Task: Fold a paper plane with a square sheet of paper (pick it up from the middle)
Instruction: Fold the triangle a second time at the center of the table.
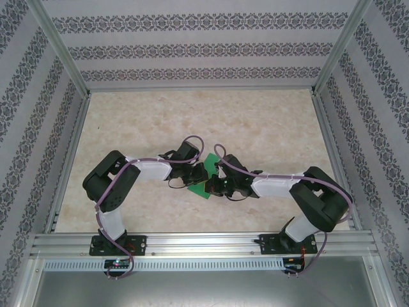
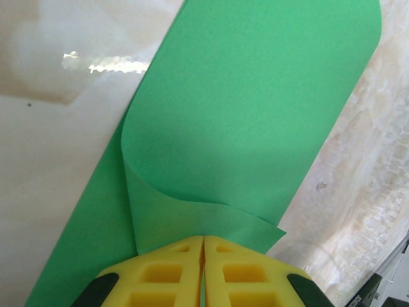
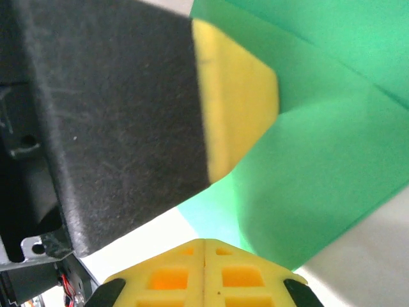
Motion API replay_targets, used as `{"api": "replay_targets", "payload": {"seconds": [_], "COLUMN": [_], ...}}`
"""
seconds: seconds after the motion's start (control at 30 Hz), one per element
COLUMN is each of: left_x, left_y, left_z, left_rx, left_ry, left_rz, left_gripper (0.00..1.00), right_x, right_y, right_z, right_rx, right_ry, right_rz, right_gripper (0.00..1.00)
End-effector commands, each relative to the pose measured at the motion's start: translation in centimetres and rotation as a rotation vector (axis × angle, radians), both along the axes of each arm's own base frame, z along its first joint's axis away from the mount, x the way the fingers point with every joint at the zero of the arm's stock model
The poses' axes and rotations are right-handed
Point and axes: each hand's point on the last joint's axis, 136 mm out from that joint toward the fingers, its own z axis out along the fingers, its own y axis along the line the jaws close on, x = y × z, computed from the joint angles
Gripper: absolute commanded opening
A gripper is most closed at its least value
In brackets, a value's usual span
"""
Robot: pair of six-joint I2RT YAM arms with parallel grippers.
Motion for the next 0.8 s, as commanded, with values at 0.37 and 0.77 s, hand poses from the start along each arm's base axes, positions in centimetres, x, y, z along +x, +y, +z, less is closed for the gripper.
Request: {"api": "replay_targets", "payload": {"seconds": [0.37, 0.77], "left_x": [-1.8, -1.7], "left_y": [2.4, 2.2], "left_z": [-2.7, -2.5], "left_rx": [0.115, 0.109], "left_ry": [0.061, 0.059], "left_rz": [-0.001, -0.004], "left_gripper": [0.10, 0.10], "right_x": [-2.1, -1.2], "right_y": [-0.9, 0.8], "right_z": [-2.9, -0.3], "right_rx": [-0.108, -0.031], "right_ry": [0.072, 0.026], "right_rz": [0.029, 0.017], "right_gripper": [0.05, 0.05]}}
